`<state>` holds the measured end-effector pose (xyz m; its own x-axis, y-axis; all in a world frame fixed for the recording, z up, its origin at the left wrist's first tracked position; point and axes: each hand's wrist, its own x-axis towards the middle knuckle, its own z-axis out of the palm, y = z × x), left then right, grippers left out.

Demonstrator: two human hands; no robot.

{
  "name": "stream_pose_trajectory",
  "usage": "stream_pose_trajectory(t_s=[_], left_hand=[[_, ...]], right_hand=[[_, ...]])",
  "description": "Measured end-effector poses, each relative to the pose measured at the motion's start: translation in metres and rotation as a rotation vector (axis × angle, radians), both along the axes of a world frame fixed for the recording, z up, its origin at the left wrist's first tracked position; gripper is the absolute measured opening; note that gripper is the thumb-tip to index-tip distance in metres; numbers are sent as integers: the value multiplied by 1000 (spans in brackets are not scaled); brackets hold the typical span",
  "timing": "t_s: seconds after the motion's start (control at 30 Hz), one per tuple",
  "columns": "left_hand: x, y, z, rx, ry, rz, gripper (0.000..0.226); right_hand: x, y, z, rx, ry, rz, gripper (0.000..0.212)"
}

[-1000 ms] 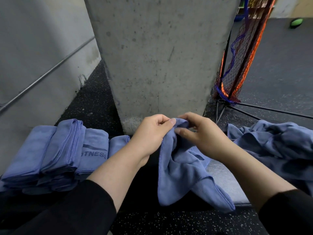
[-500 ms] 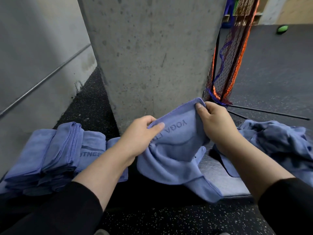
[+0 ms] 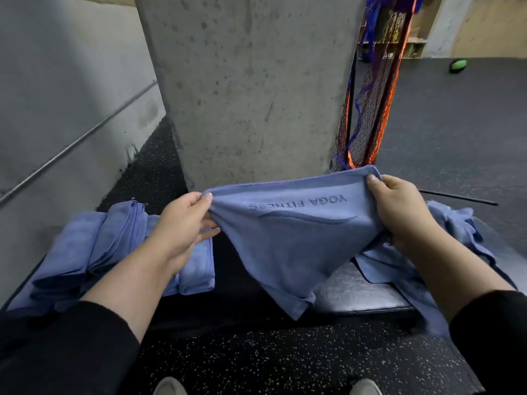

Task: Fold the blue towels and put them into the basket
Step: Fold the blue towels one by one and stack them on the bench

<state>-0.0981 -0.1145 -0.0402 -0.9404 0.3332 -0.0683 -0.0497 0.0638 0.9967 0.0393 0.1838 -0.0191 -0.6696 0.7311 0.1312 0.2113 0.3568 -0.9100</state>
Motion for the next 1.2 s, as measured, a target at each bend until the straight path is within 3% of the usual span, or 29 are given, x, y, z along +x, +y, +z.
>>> stream_pose_trajectory(t_s=[0.1, 0.27, 0.37, 0.43, 0.53, 0.57, 0.63, 0.7, 0.77, 0.83, 0.97, 1.03, 1.1, 1.2], left_hand=[[1, 6, -7, 96, -35, 8, 24], [-13, 10, -34, -110, 14, -36, 33], [-25, 23, -40, -276, 171, -63, 44], [-33, 36, -33, -242, 263, 11, 38], [-51, 55, -24, 80, 22, 91, 29], [-53, 61, -26, 110, -74, 58, 28], [-54, 69, -47, -100, -185, -25, 27], [-47, 73, -74, -449, -160, -133, 24], [-44, 77, -92, -807, 30, -218, 25], [-42, 83, -94, -1045, 177, -260, 39], [-35, 91, -90, -1191, 166, -375, 41], [-27, 93, -95, -1231, 179, -461, 39], [-25, 93, -101, -1249, 240, -460, 41], [-27, 93, -99, -1051, 278, -327, 35]], right_hand=[[4, -3, -6, -109, -41, 62, 26], [5, -7, -15, -216, -106, 134, 22], [-5, -4, -28, -288, -101, 146, 22], [-21, 1, -29, -335, -21, 103, 23], [-51, 9, -28, -424, 154, 77, 21], [-60, 11, -31, -481, 189, 126, 19], [-74, 13, -51, -554, 126, 243, 20], [-77, 10, -80, -386, -180, 324, 23], [-76, 9, -106, 40, -531, 392, 28], [-76, 5, -117, 299, -689, 420, 36], [-77, 1, -127, 315, -643, 361, 31], [-76, 2, -133, 329, -630, 330, 19], [-75, 2, -134, 303, -654, 299, 31], [-78, 5, -137, 267, -649, 286, 40]])
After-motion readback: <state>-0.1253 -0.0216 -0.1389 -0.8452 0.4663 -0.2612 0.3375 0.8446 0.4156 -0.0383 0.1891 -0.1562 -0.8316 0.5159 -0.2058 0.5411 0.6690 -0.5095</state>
